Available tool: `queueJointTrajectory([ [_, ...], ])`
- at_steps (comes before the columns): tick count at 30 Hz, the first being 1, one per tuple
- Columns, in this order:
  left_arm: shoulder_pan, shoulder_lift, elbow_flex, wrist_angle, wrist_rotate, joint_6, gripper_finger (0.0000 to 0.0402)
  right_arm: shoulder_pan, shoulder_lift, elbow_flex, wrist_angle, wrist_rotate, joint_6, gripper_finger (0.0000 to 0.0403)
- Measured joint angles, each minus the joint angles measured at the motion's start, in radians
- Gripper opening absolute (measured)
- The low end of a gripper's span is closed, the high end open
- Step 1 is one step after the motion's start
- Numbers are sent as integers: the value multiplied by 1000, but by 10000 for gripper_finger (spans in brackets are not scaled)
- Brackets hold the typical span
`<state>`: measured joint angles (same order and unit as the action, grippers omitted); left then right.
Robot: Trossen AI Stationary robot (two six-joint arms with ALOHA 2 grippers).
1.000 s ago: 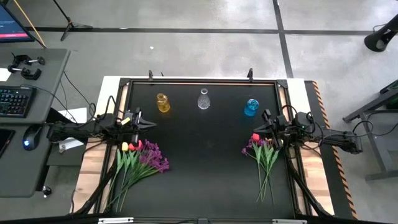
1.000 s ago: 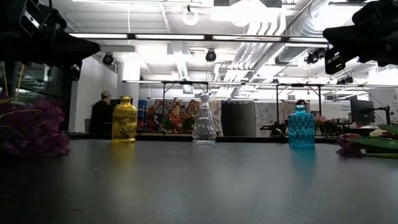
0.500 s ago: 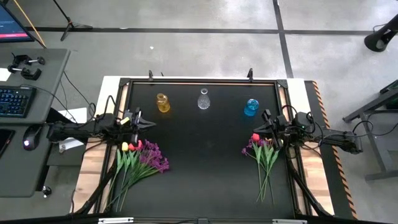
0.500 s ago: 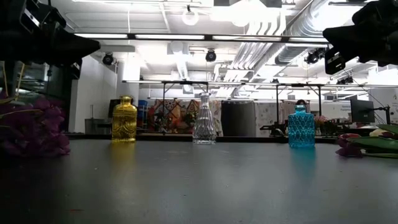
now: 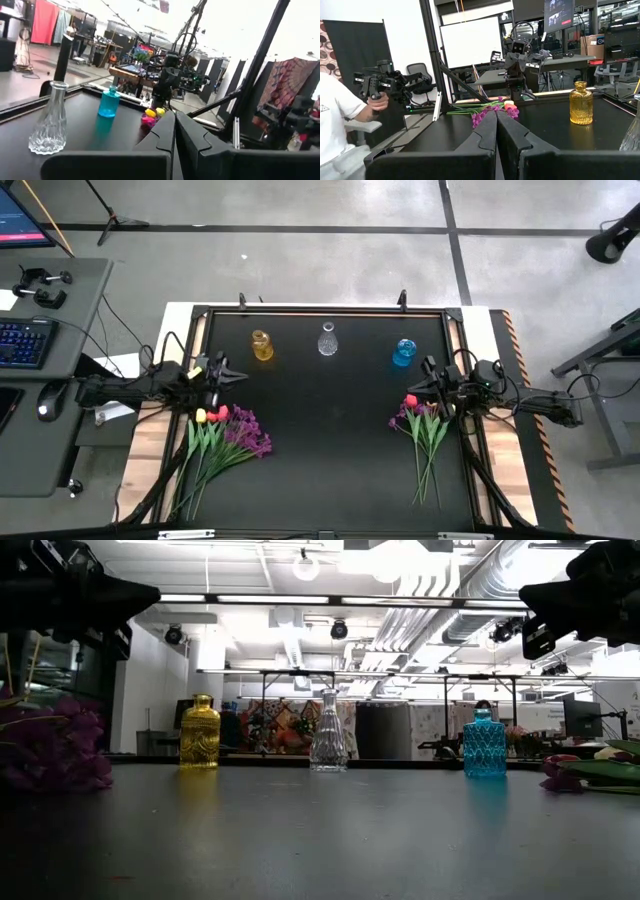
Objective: Sort flowers into vase by color
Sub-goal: Put the top left purple flowers into the yellow flower vase
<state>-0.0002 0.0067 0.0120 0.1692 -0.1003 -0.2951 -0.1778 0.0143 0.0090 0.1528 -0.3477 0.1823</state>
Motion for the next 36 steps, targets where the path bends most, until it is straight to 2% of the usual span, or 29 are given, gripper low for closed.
queueJointTrajectory([
  [4,-4,32,1,93,-30,-26,1,0,0,0,0,0,0,0],
  [8,-29,158,9,184,-33,-43,14,0,0,0,0,0,0,0],
  [12,-67,382,97,190,-97,-42,46,0,0,0,0,0,0,0],
  [16,-107,669,267,158,-104,17,88,0,0,0,0,0,0,0],
  [18,-127,799,382,53,-104,49,107,0,0,0,-1,0,0,0],
  [21,-156,963,568,-206,-84,61,130,0,0,0,-3,0,0,0],
  [25,-205,1120,771,-597,9,-28,145,0,0,0,-8,0,0,0],
  [29,-277,1194,860,-854,67,-235,146,0,0,0,-8,0,0,0],
  [36,-508,1205,850,-1032,41,-774,146,0,0,0,-8,0,0,0],
])
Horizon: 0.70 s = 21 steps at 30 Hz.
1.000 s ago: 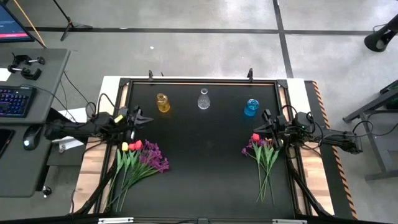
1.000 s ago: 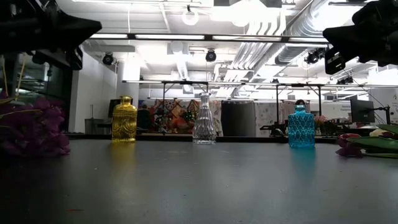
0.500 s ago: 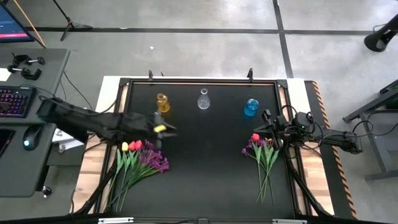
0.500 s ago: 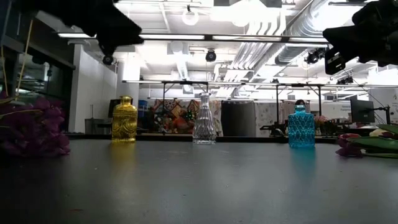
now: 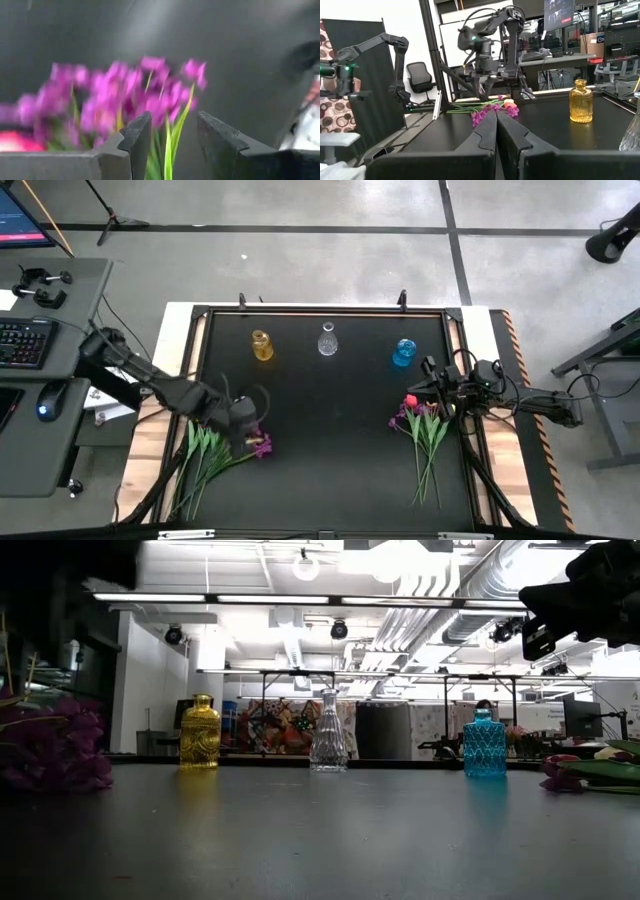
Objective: Sort flowers into vase by color
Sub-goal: Put the top left purple flowers into the yellow flower vase
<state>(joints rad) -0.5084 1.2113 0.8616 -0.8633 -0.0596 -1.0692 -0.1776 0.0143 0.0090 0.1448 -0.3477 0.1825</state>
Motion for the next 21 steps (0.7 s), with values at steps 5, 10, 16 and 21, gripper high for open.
queueJointTrajectory([
  [5,-170,37,0,-111,-13,-290,139,0,0,0,-2,0,0,0],
  [10,-311,110,0,-132,39,-458,136,0,0,0,-8,0,0,0],
  [16,-446,215,0,-101,112,-600,136,0,0,0,-8,0,0,0],
  [21,-510,275,0,-46,128,-660,136,0,0,0,-9,0,0,0],
])
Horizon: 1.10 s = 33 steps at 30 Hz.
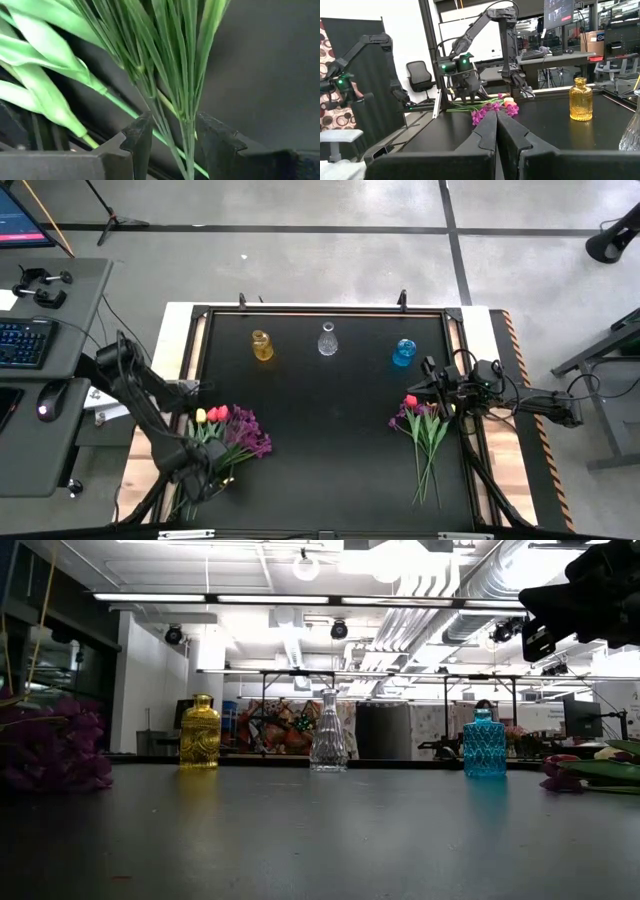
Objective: Sort flowers into vase by color
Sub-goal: Put the top left purple flowers into the yellow flower vase
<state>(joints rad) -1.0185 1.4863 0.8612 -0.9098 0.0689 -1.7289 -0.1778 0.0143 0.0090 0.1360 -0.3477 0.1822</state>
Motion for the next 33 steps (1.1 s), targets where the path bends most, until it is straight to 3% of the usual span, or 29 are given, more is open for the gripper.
queueJointTrajectory([
  [8,-18,80,0,39,36,-11,135,0,0,0,-1,0,0,0],
  [17,-16,55,0,74,42,-5,135,0,0,0,-1,0,0,0],
  [25,-16,-3,0,121,3,14,135,0,0,0,-6,0,0,0],
  [33,-32,25,0,148,-50,13,135,0,0,0,-6,0,0,0],
])
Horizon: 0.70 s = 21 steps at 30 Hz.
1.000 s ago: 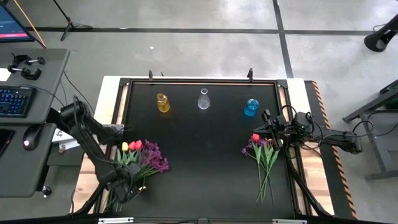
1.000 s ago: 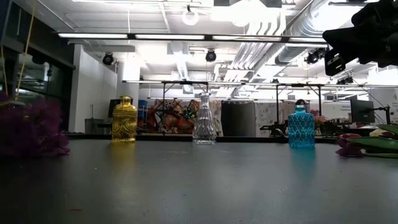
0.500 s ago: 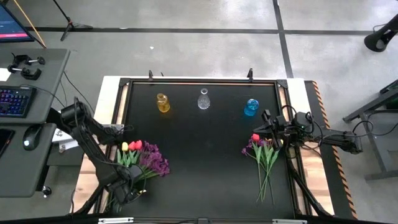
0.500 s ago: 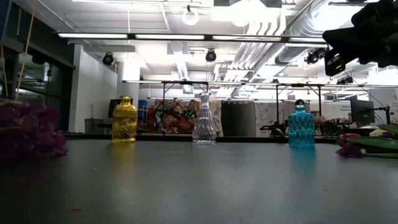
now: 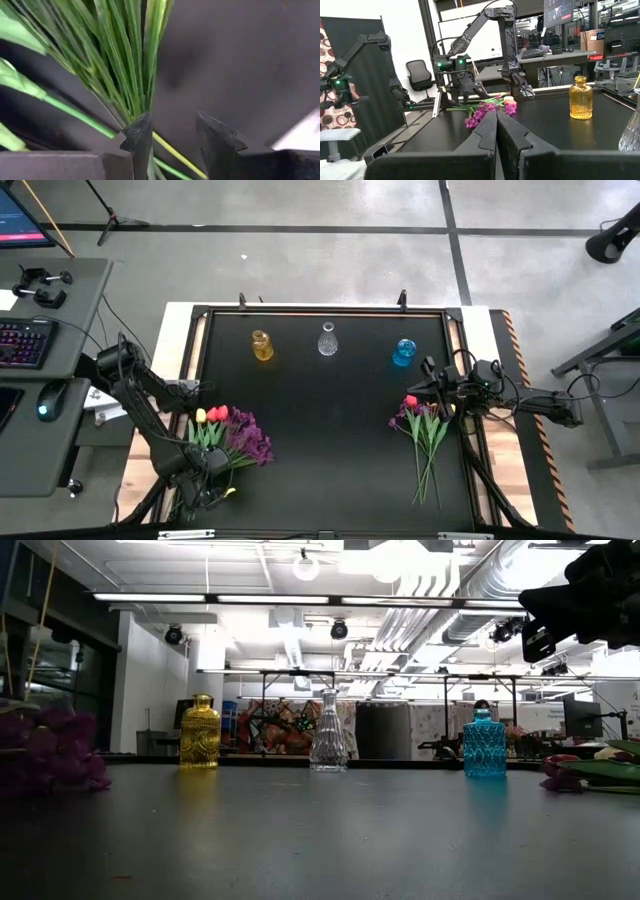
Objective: Sort flowers into vase by color
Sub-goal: Put the top left purple flowers into the yellow flower vase
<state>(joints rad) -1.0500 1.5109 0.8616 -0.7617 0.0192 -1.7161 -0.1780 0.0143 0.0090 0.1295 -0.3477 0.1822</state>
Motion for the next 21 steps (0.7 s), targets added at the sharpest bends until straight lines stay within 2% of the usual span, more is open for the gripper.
queueJointTrajectory([
  [8,0,29,0,-66,5,13,135,0,0,0,-1,0,0,0],
  [21,0,-46,0,-101,0,27,135,0,0,0,-14,0,0,0],
])
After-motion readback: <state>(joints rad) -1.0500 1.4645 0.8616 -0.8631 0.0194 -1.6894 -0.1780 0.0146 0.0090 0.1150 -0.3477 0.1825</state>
